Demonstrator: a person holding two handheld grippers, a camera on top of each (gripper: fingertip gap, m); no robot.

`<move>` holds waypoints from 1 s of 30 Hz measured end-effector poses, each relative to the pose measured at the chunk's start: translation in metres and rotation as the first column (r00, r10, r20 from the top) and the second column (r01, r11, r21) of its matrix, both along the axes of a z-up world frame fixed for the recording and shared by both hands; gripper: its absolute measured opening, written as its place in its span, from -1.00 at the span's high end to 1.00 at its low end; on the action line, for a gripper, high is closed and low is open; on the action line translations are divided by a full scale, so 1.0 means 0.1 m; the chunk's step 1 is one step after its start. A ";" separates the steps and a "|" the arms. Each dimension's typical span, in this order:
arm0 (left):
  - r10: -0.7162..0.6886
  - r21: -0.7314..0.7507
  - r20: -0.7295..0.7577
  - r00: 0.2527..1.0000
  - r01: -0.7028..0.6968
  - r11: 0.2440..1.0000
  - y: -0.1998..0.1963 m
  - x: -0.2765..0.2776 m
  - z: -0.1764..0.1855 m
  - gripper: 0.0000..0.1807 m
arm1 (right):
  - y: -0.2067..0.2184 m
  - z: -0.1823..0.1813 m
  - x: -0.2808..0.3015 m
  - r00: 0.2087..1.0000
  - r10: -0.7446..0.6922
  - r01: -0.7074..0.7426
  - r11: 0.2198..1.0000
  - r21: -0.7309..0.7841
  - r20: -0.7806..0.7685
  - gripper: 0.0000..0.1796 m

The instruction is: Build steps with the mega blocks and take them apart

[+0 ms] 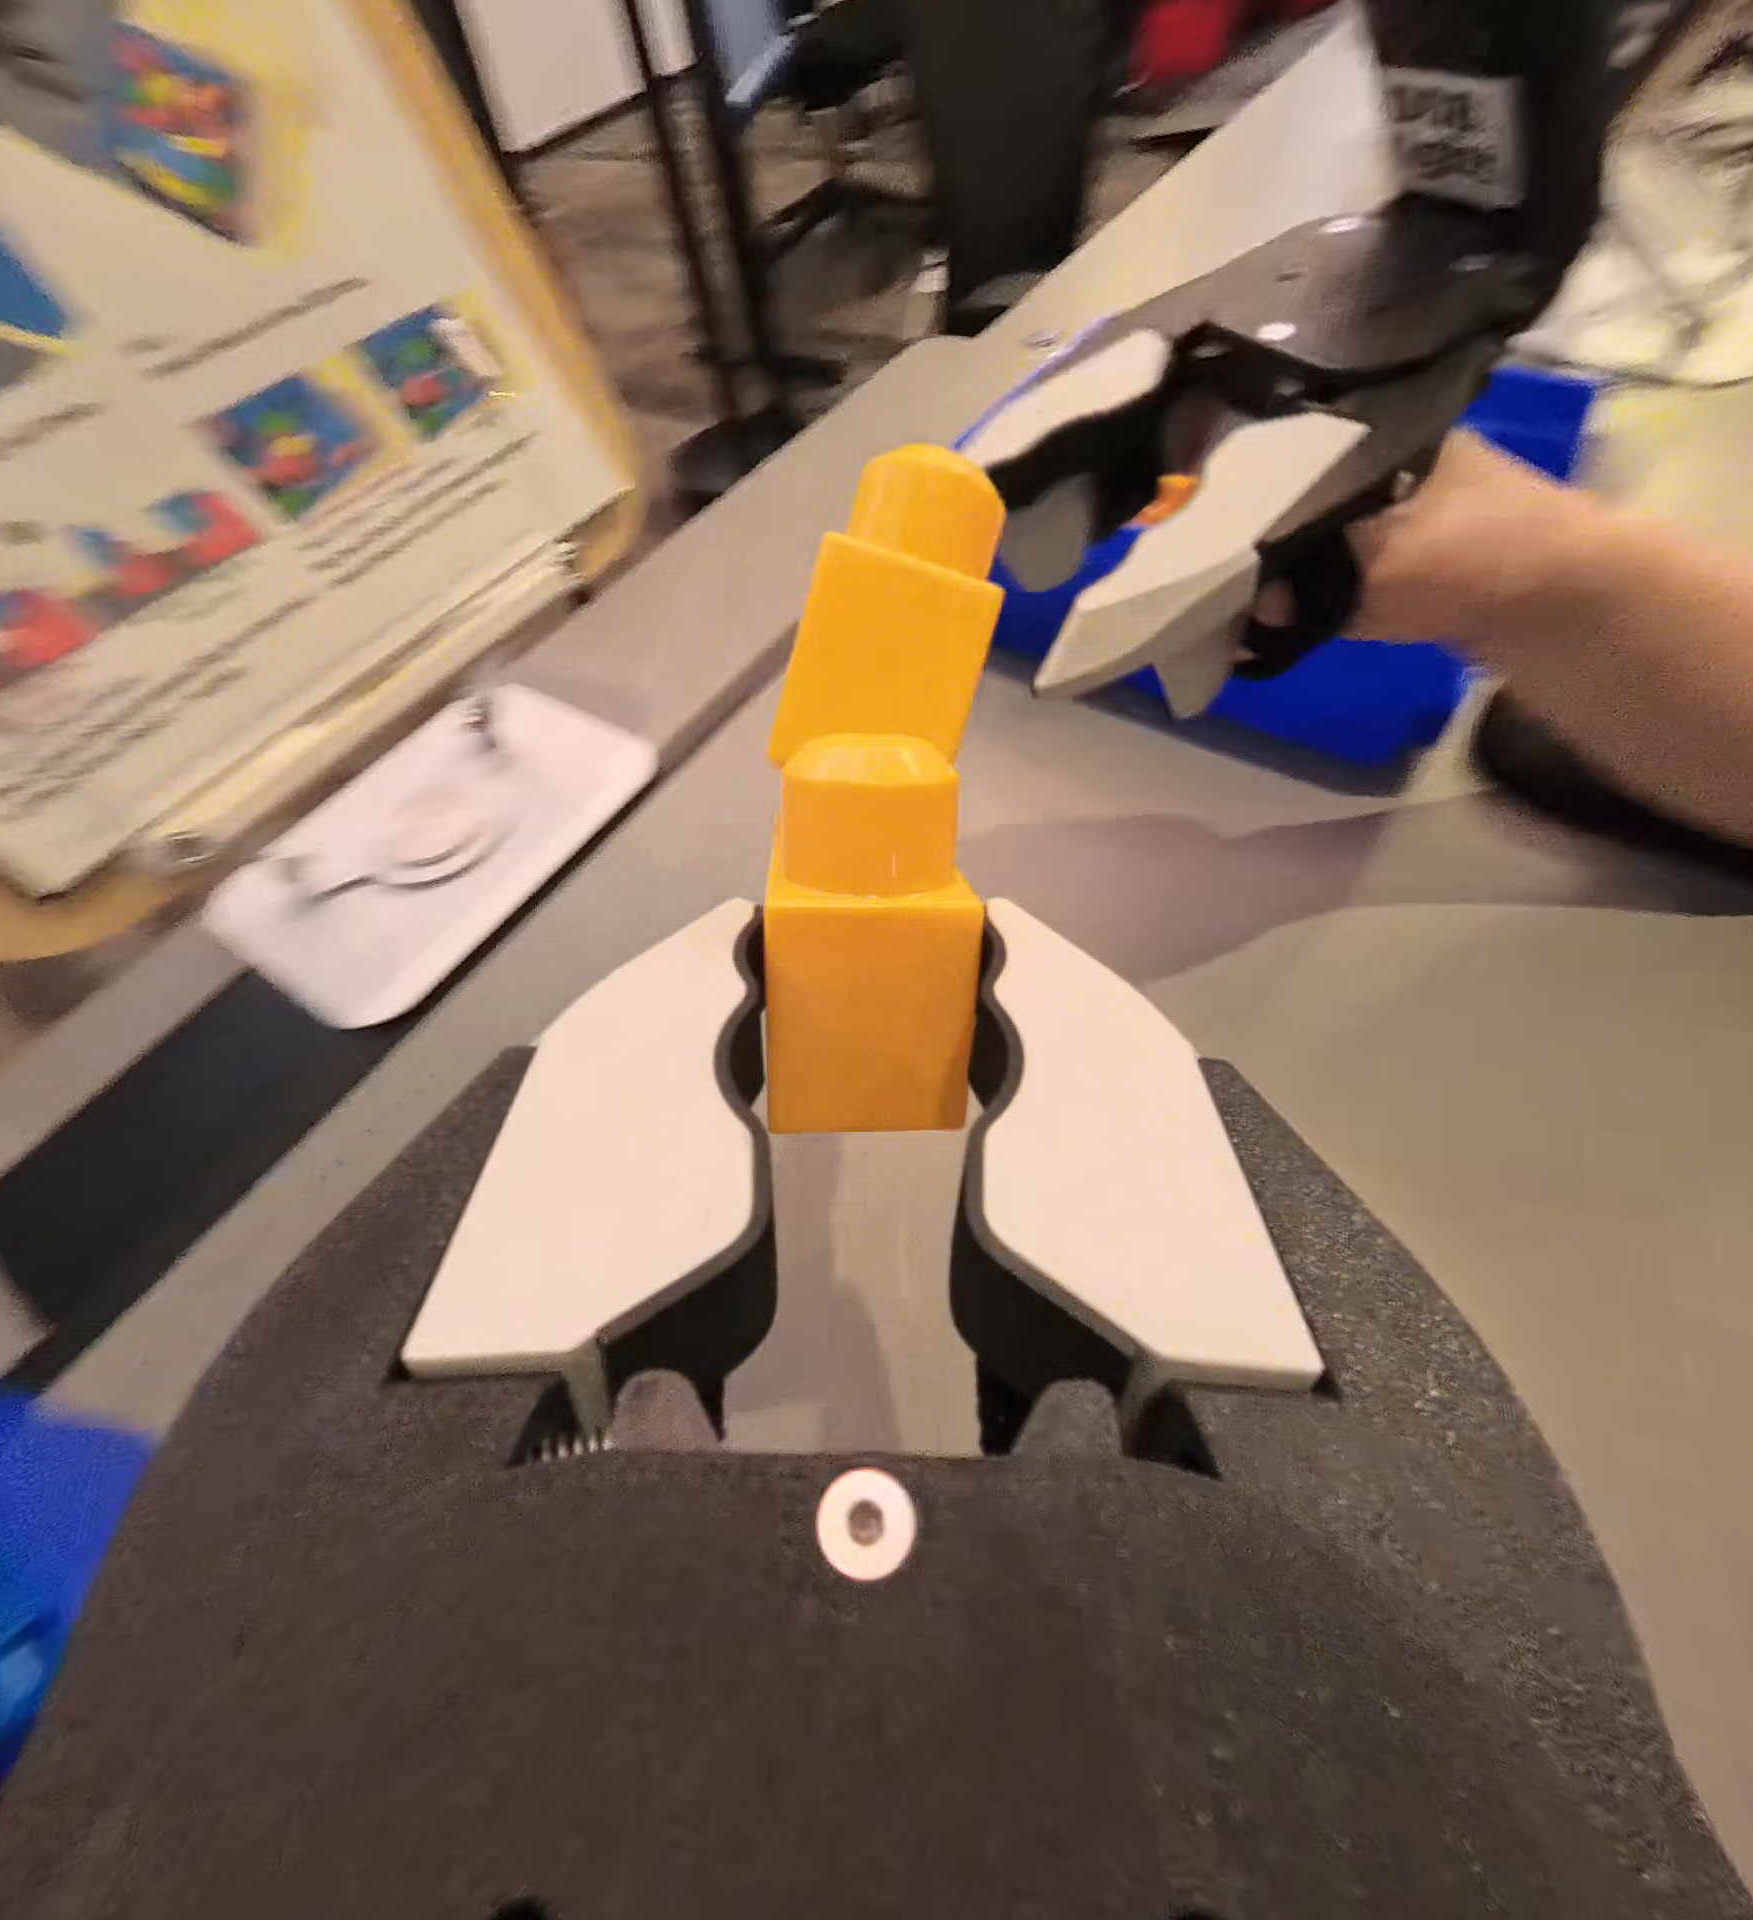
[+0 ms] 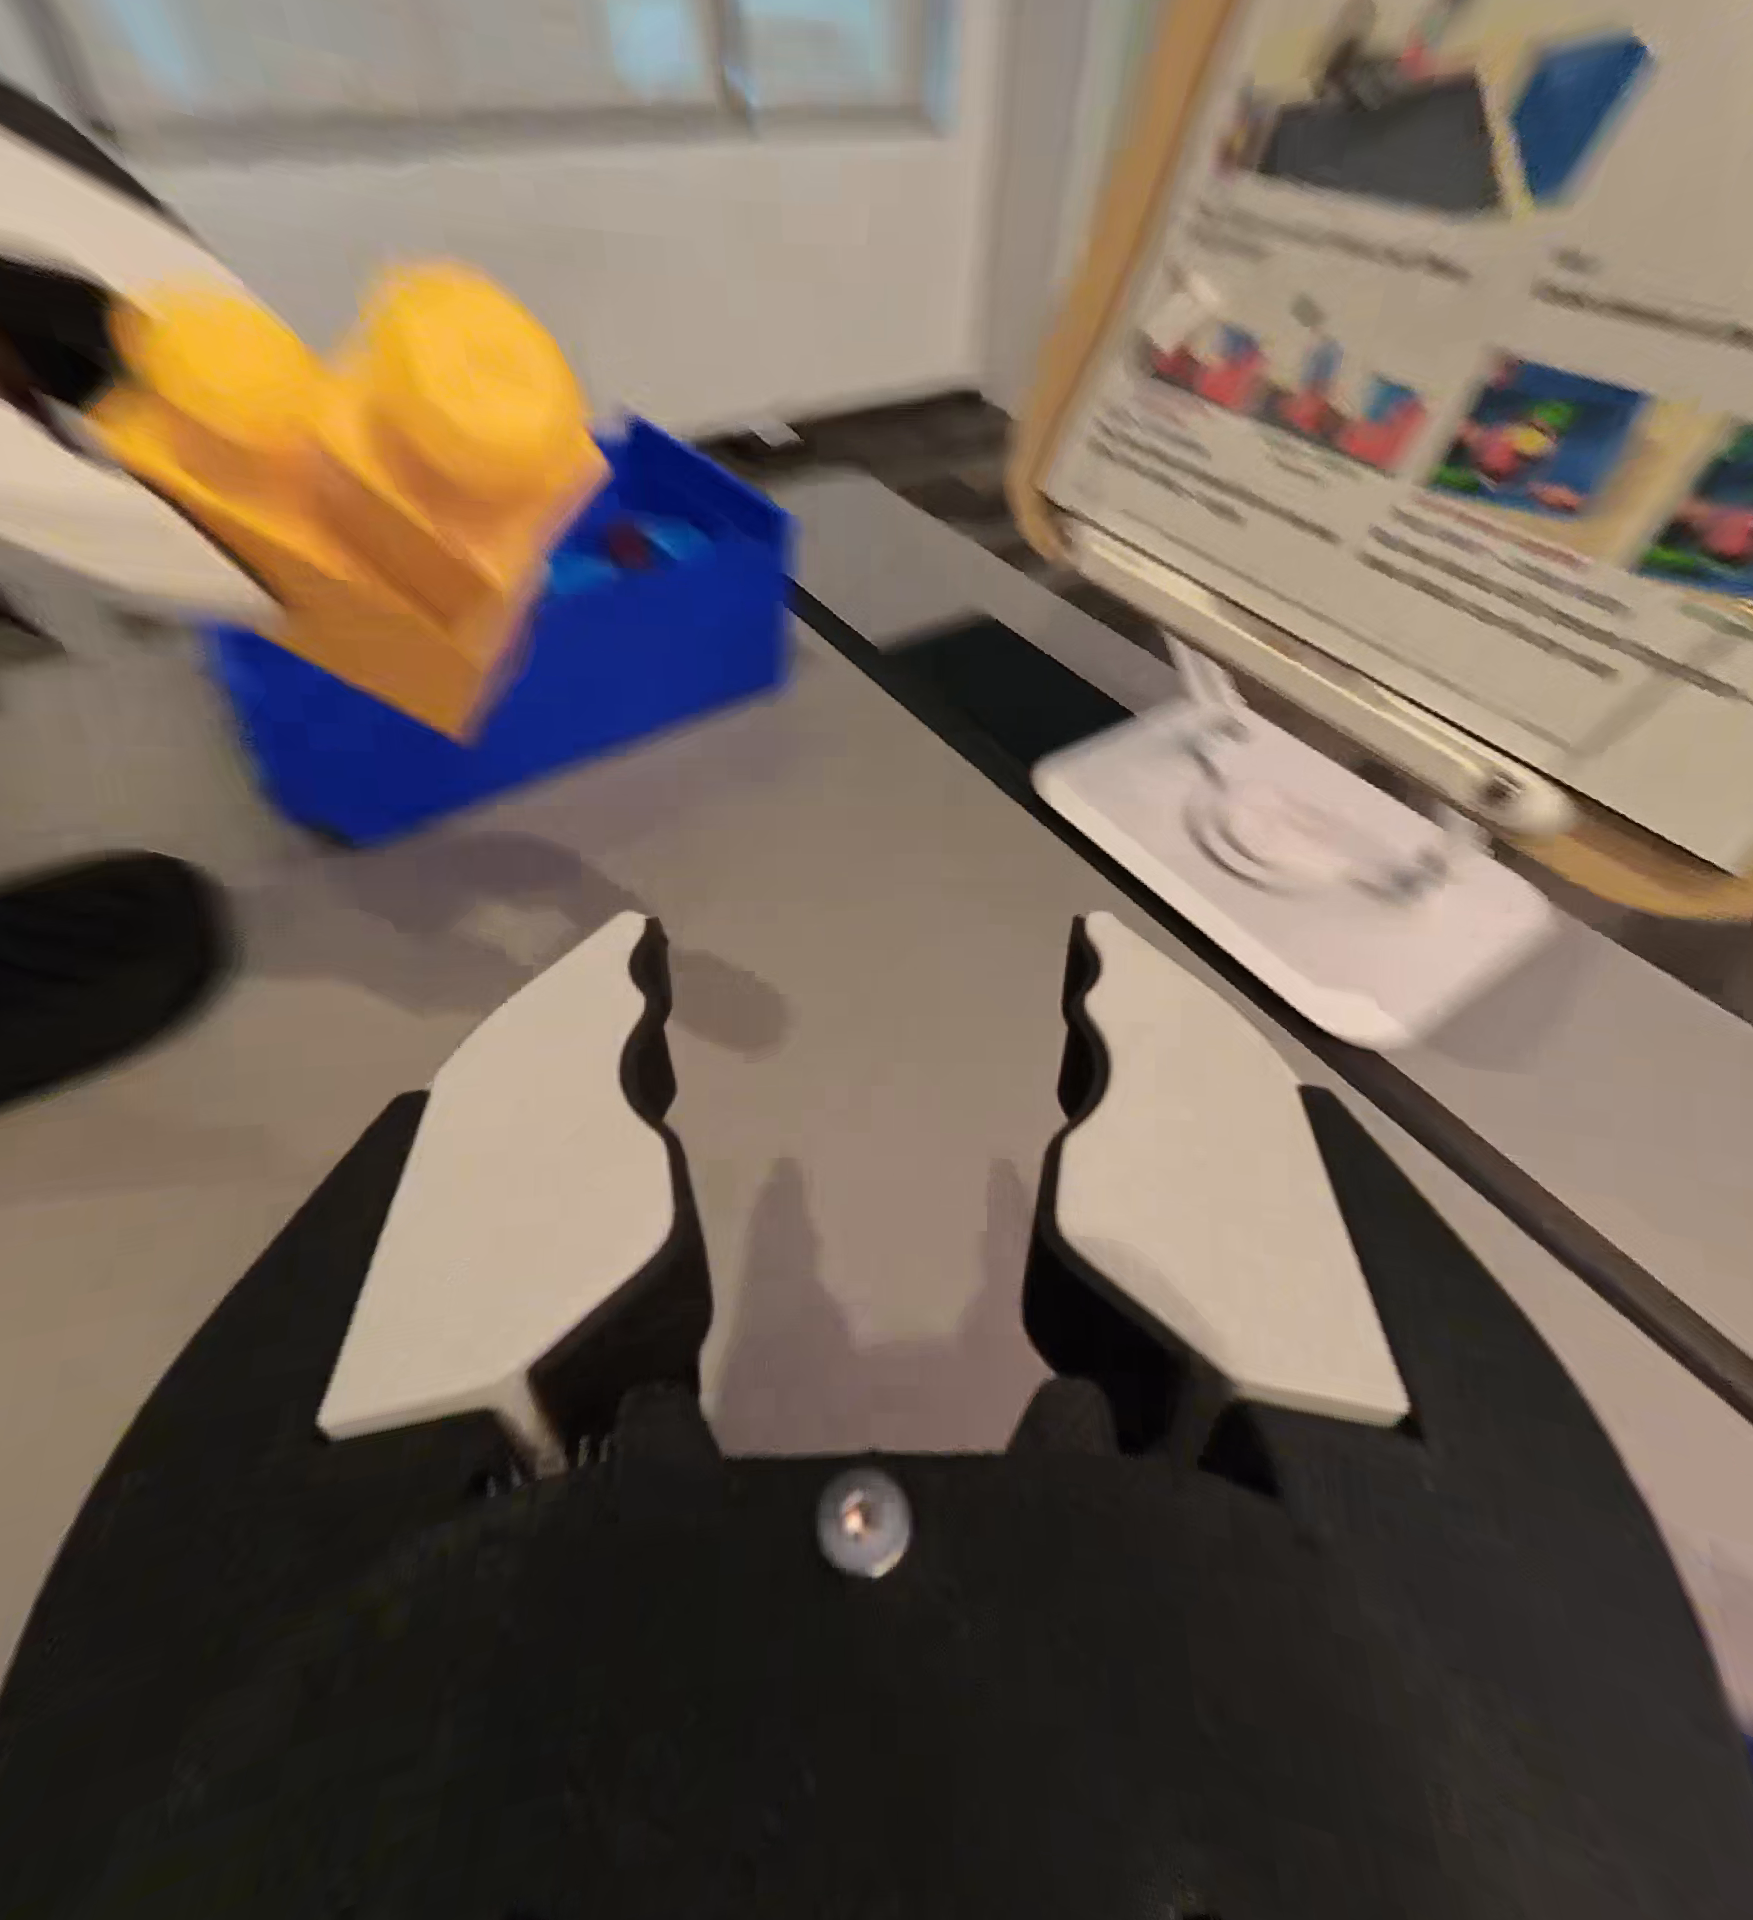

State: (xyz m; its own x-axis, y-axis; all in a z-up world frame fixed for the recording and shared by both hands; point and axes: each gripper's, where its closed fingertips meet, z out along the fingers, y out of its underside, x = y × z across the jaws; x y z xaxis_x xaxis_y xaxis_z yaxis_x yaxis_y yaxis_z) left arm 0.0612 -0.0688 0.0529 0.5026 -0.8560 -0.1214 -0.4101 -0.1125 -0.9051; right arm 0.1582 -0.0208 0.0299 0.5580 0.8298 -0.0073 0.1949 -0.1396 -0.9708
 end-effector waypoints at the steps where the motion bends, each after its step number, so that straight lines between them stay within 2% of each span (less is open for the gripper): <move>1: -0.056 -0.043 0.017 0.998 0.057 0.997 -0.06 0.07 -0.04 0.59 | -0.09 0.11 -0.04 0.995 0.067 -0.067 0.998 0.010 -0.072 0.18; 5: -0.187 -0.121 0.166 0.968 0.209 0.971 -0.20 0.27 -0.03 0.60 | -0.33 0.40 -0.04 0.956 0.231 -0.216 0.971 0.098 -0.183 0.18; 8: -0.257 -0.204 0.280 0.925 0.319 0.926 -0.30 0.39 -0.03 0.60 | -0.51 0.45 -0.11 0.900 0.353 -0.347 0.935 0.073 -0.254 0.18; 11: -0.277 -0.250 0.327 0.904 0.365 0.897 -0.33 0.45 -0.08 0.59 | -0.66 0.50 -0.18 0.828 0.438 -0.458 0.888 0.028 -0.349 0.18; 13: -0.279 -0.269 0.343 0.897 0.378 0.886 -0.33 0.47 -0.10 0.59 | -0.67 0.52 -0.19 0.814 0.444 -0.474 0.880 0.014 -0.374 0.18; 23: -0.249 -0.320 0.384 0.889 0.381 0.867 -0.29 0.45 -0.13 0.59 | -0.56 0.41 -0.21 0.869 0.379 -0.400 0.916 0.000 -0.318 0.26; 26: -0.272 -0.331 0.377 0.885 0.403 0.853 -0.33 0.48 -0.17 0.59 | -0.57 0.35 -0.25 0.849 0.396 -0.439 0.897 -0.048 -0.350 0.36; 28: -0.289 -0.340 0.388 0.875 0.428 0.838 -0.37 0.49 -0.16 0.59 | -0.58 0.36 -0.26 0.817 0.411 -0.476 0.877 -0.071 -0.405 0.53; 30: -0.285 -0.345 0.357 0.890 0.409 0.845 -0.35 0.47 -0.19 0.59 | -0.51 0.40 -0.21 0.794 0.373 -0.465 0.881 -0.084 -0.480 0.60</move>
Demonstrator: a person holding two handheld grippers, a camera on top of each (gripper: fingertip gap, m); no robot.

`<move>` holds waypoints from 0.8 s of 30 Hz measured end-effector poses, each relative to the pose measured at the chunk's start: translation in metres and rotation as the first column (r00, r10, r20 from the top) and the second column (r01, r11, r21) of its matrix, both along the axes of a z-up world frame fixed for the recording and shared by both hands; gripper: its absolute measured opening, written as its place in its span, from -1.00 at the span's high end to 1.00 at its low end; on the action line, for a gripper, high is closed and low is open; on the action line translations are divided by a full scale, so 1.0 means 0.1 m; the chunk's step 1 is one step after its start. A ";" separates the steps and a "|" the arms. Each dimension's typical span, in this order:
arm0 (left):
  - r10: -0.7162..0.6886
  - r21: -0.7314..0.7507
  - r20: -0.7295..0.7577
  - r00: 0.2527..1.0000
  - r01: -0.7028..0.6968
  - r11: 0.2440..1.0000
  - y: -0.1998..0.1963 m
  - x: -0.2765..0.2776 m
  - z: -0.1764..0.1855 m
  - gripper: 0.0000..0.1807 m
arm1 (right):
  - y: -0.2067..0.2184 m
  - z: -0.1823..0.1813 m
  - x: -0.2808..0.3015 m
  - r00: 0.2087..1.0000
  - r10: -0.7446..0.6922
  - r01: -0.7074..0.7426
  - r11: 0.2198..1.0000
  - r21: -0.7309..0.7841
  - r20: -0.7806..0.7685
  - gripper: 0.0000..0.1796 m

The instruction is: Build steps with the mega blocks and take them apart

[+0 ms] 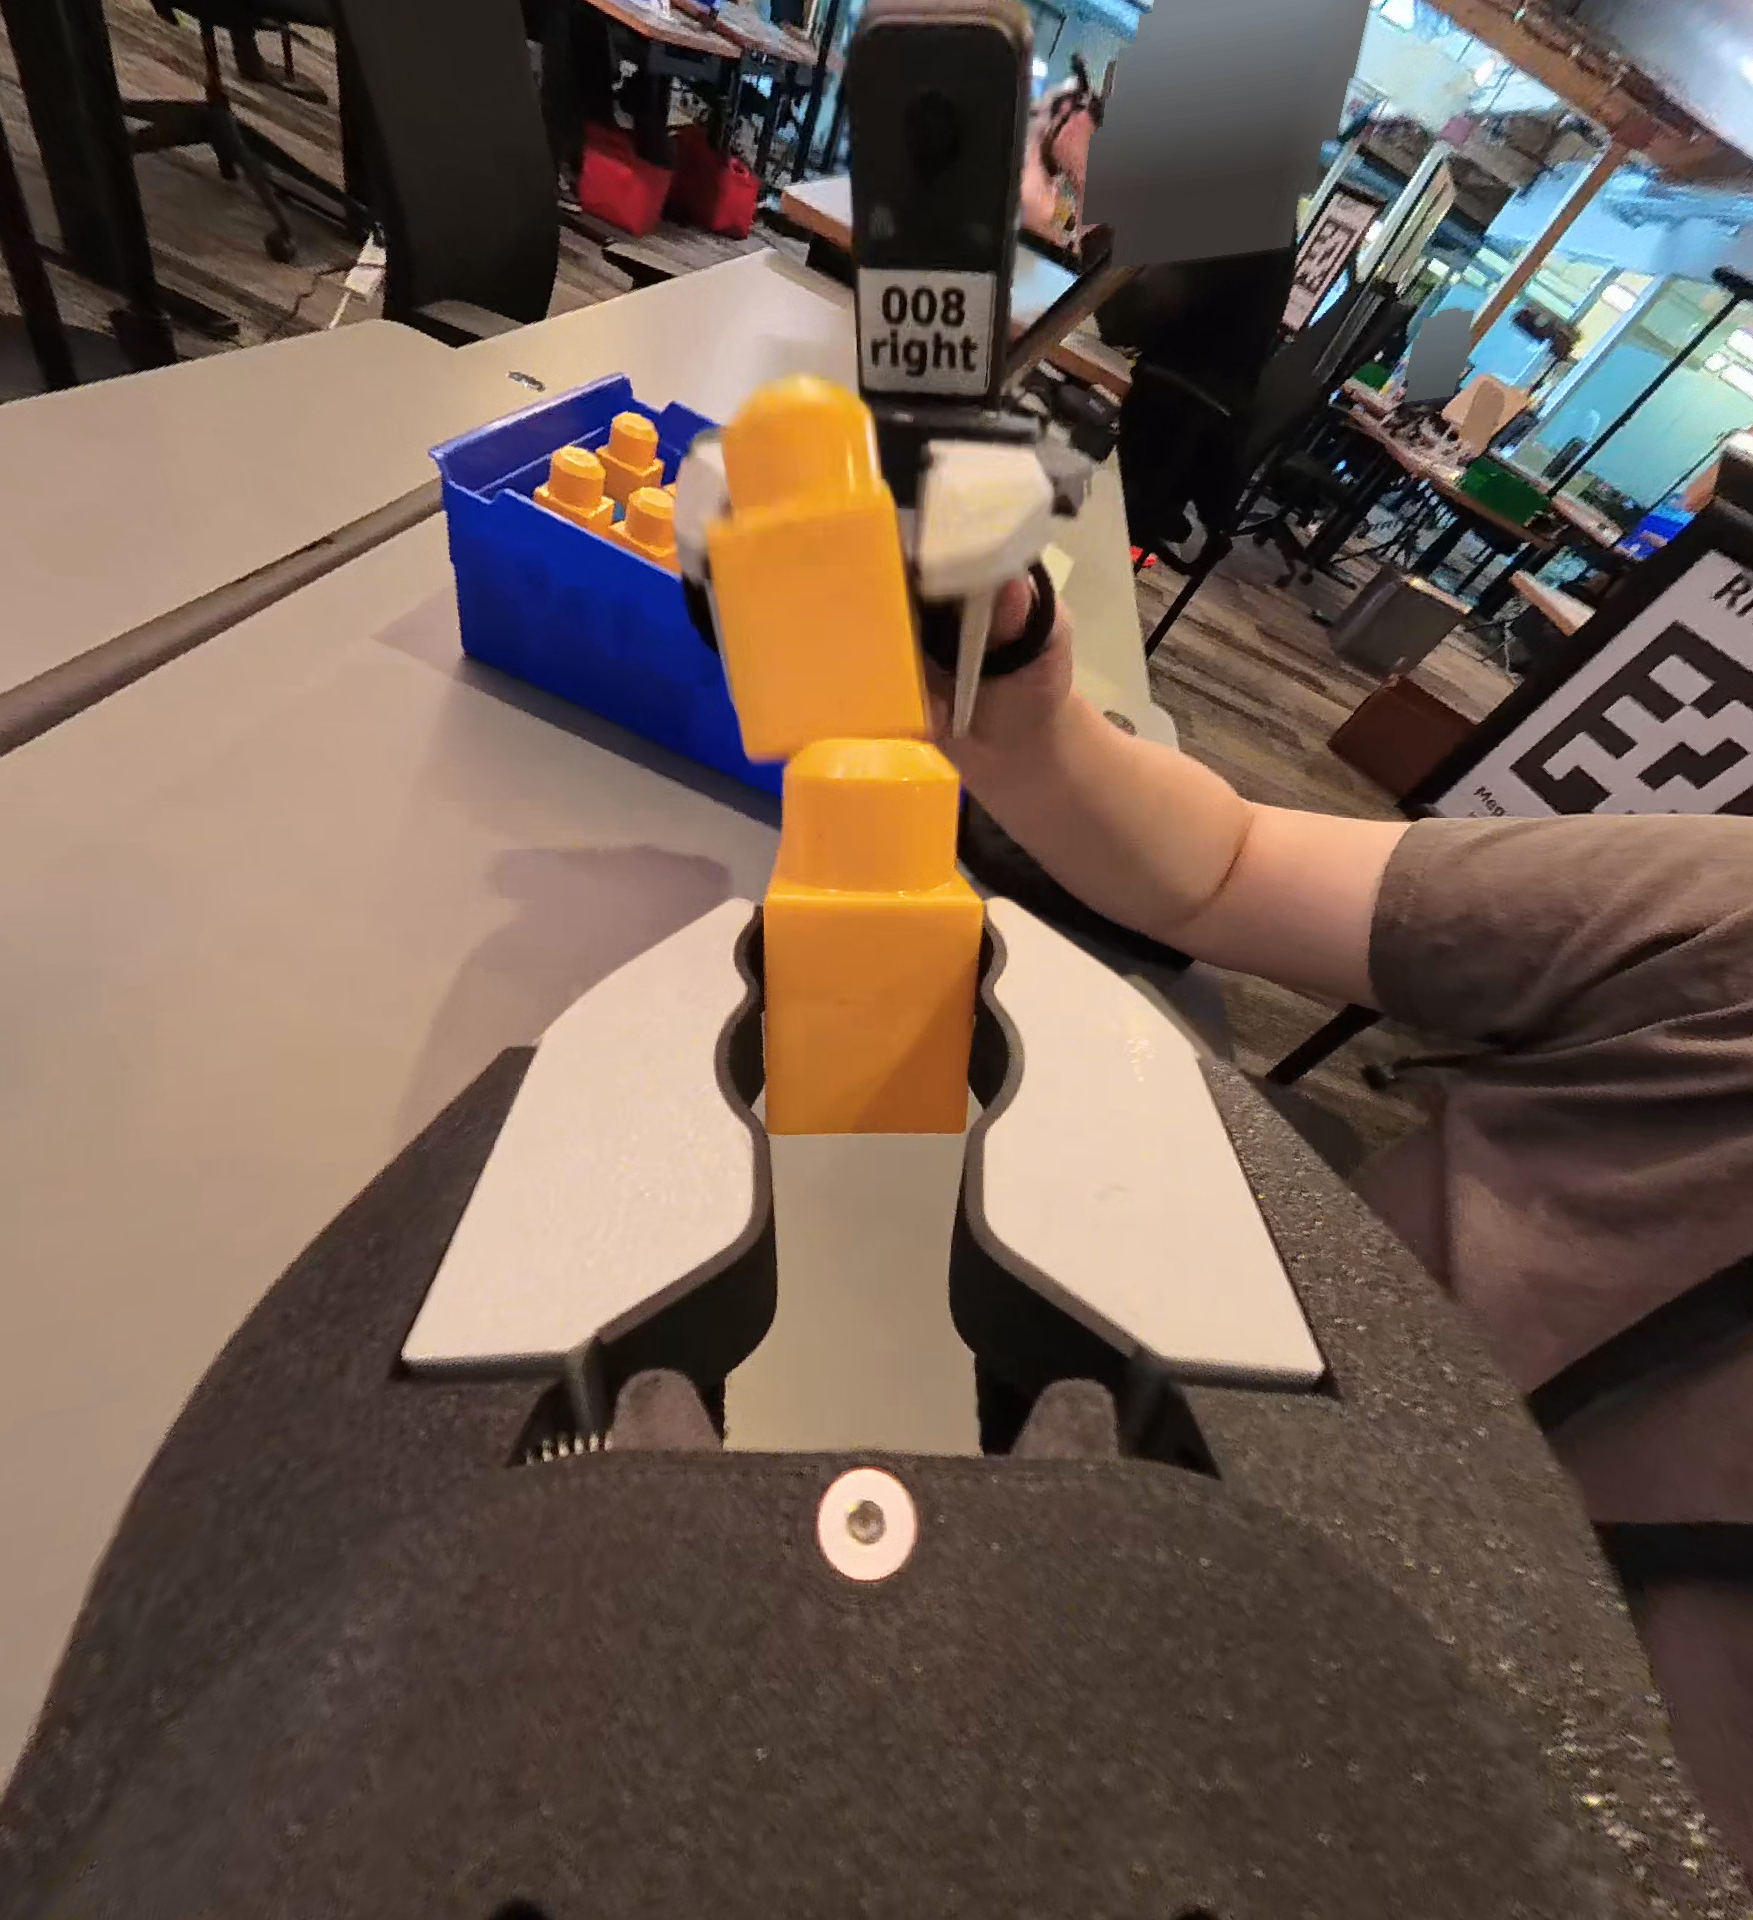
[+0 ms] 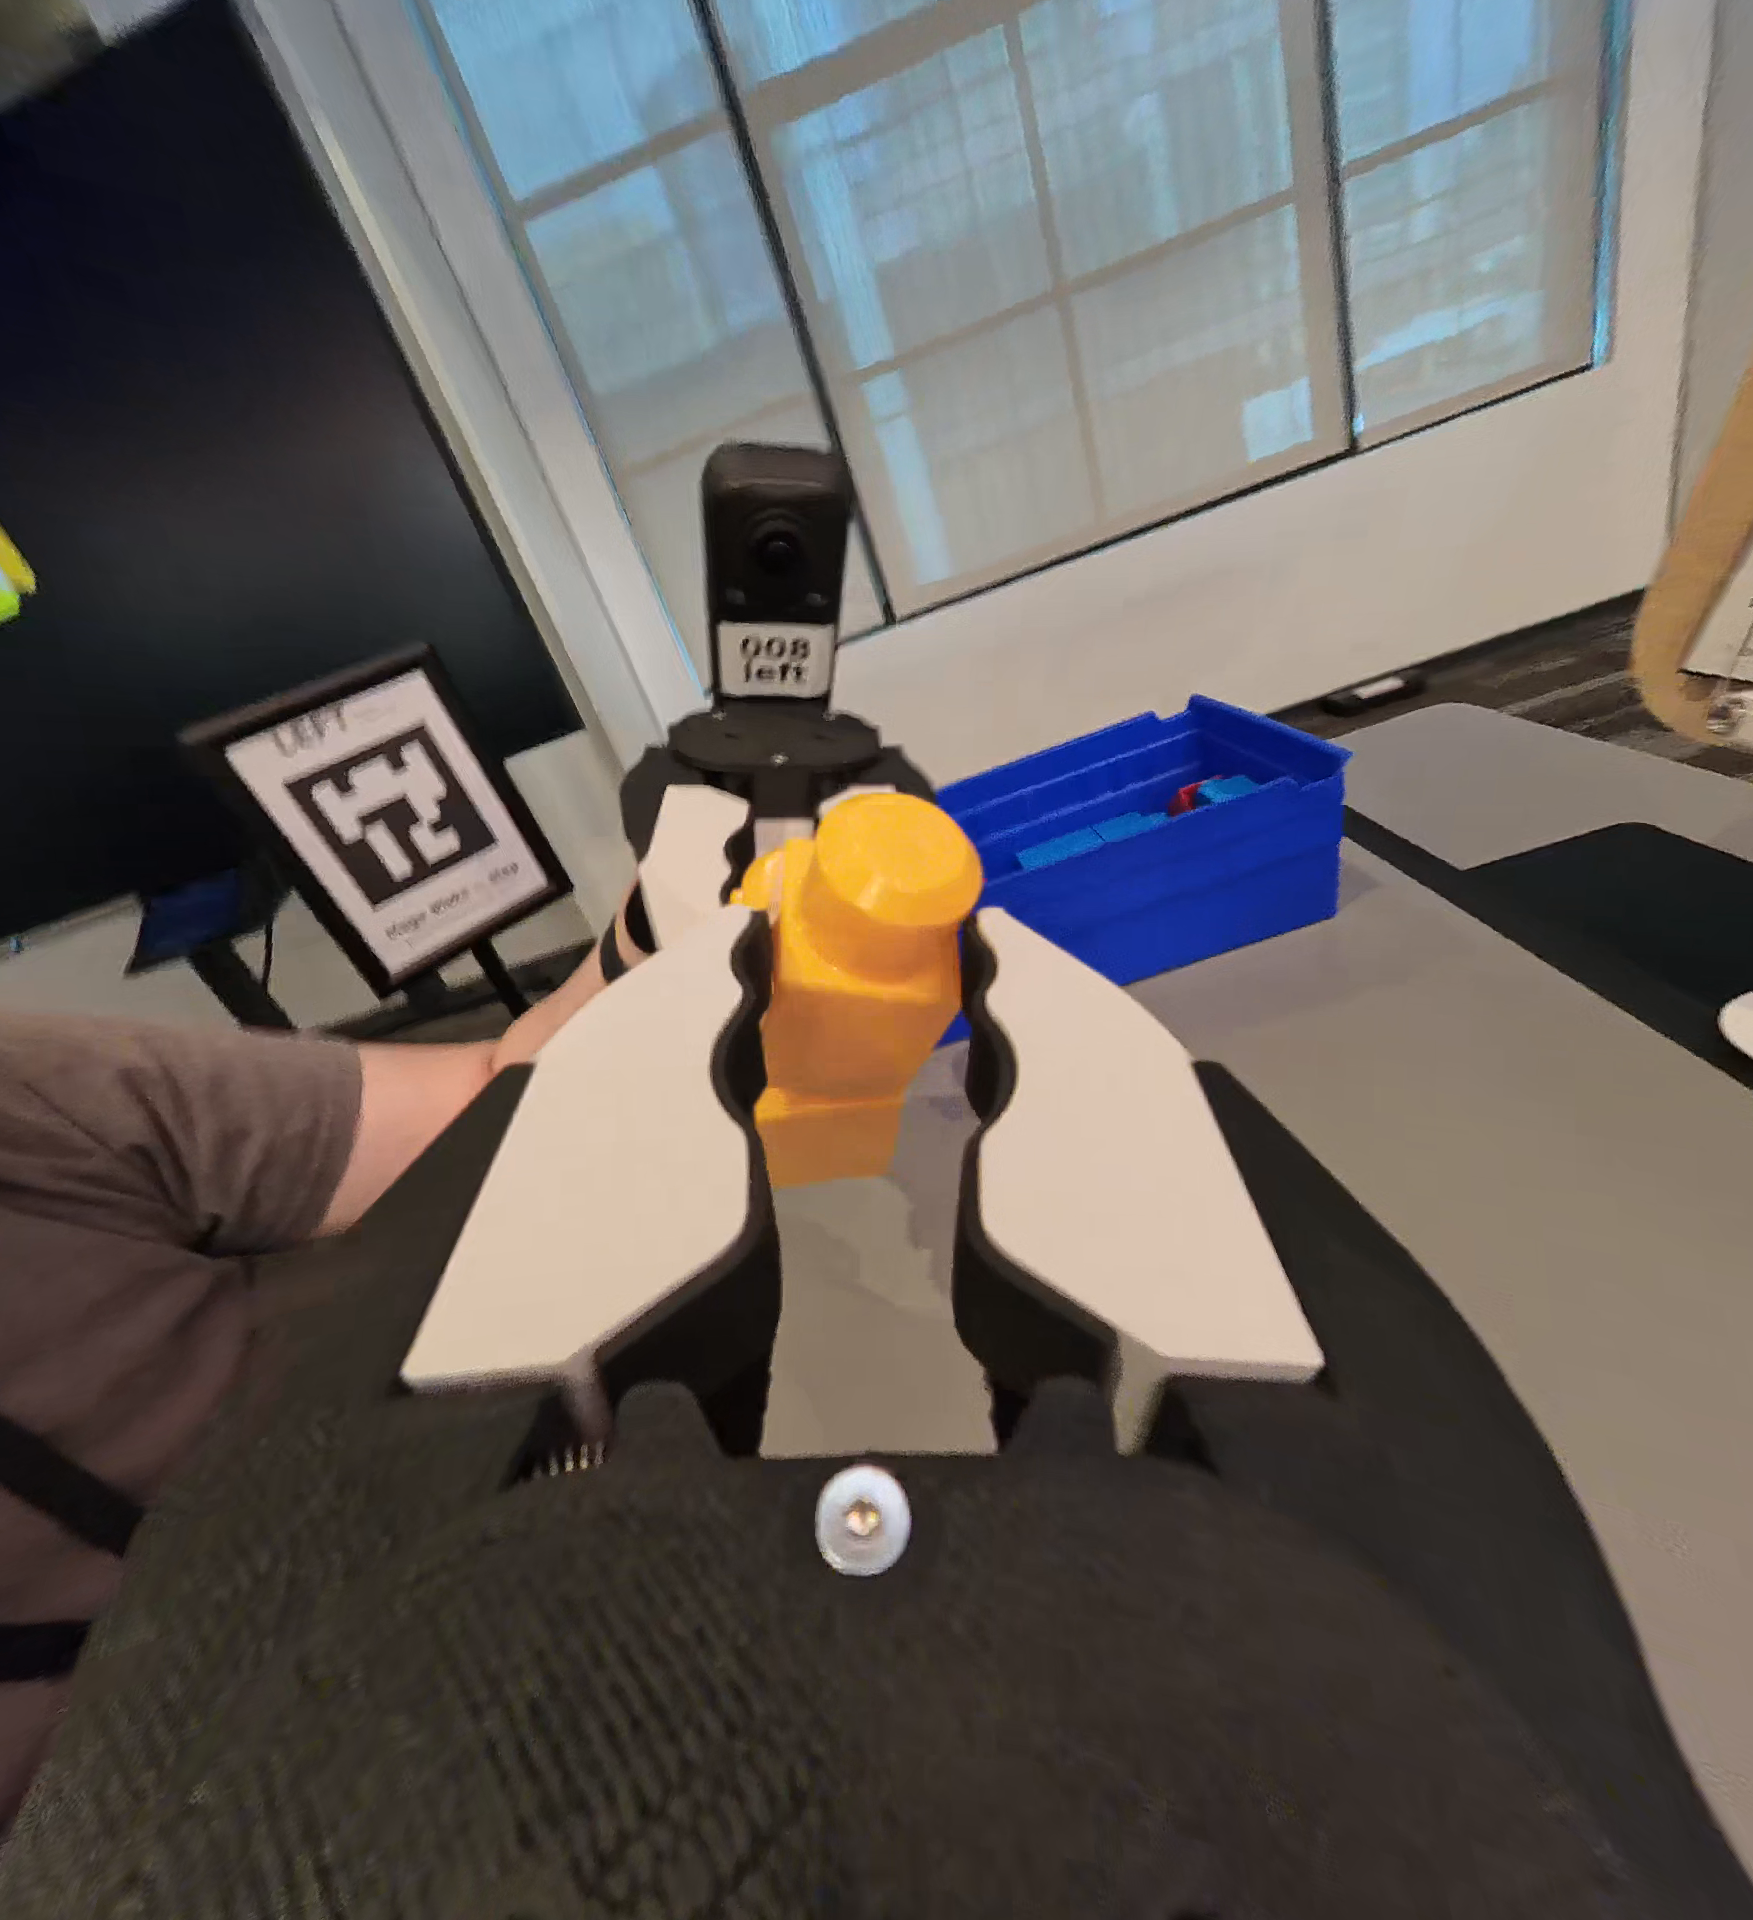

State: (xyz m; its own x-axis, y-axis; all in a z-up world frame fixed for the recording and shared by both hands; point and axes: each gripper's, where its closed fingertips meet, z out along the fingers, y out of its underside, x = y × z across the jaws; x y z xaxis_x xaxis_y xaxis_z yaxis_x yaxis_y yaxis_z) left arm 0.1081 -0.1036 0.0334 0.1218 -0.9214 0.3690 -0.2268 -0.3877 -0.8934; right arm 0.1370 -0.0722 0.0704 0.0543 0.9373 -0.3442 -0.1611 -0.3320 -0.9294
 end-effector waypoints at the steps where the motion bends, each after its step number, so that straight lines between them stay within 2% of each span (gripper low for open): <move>1: -0.001 0.010 -0.025 1.000 0.001 1.000 0.01 -0.02 -0.03 0.59 | 0.07 0.04 0.05 0.998 -0.032 0.030 0.999 -0.036 -0.051 0.61; 3: 0.043 0.055 -0.089 0.995 -0.039 0.998 0.09 -0.12 -0.08 0.59 | 0.24 0.02 0.15 0.986 -0.088 0.066 0.986 -0.156 -0.139 0.61; 4: 0.071 0.087 -0.102 0.992 -0.063 0.994 0.14 -0.18 -0.06 0.59 | 0.35 -0.12 0.15 0.987 -0.120 0.092 0.967 -0.237 -0.109 0.61; 7: 0.141 0.152 -0.077 0.987 -0.128 0.980 0.26 -0.38 0.08 0.60 | 0.61 -0.85 0.07 0.967 -0.186 0.237 0.907 -0.347 0.175 0.61; 10: 0.170 0.210 -0.002 0.985 -0.165 0.964 0.31 -0.54 0.26 0.60 | 0.72 -1.38 0.02 0.894 -0.218 0.328 0.914 -0.241 0.391 0.60; 13: 0.195 0.235 0.033 0.980 -0.198 0.952 0.36 -0.67 0.34 0.60 | 0.81 -1.67 0.05 0.754 -0.320 0.365 0.930 0.040 0.573 0.60; 16: 0.205 0.227 0.073 0.976 -0.216 0.950 0.39 -0.75 0.40 0.60 | 0.85 -1.86 0.09 0.607 -0.417 0.311 0.908 0.281 0.677 0.60; 17: 0.205 0.224 0.086 0.975 -0.220 0.949 0.40 -0.76 0.42 0.60 | 0.84 -1.90 0.07 0.592 -0.417 0.294 0.909 0.296 0.690 0.60; 22: 0.175 0.211 0.146 0.974 -0.203 0.956 0.36 -0.77 0.50 0.60 | 0.77 -1.98 0.00 0.636 -0.341 0.270 0.939 0.214 0.693 0.60; 24: 0.156 0.208 0.159 0.975 -0.188 0.960 0.34 -0.73 0.50 0.60 | 0.81 -1.87 0.03 0.639 -0.380 0.296 0.924 0.243 0.669 0.50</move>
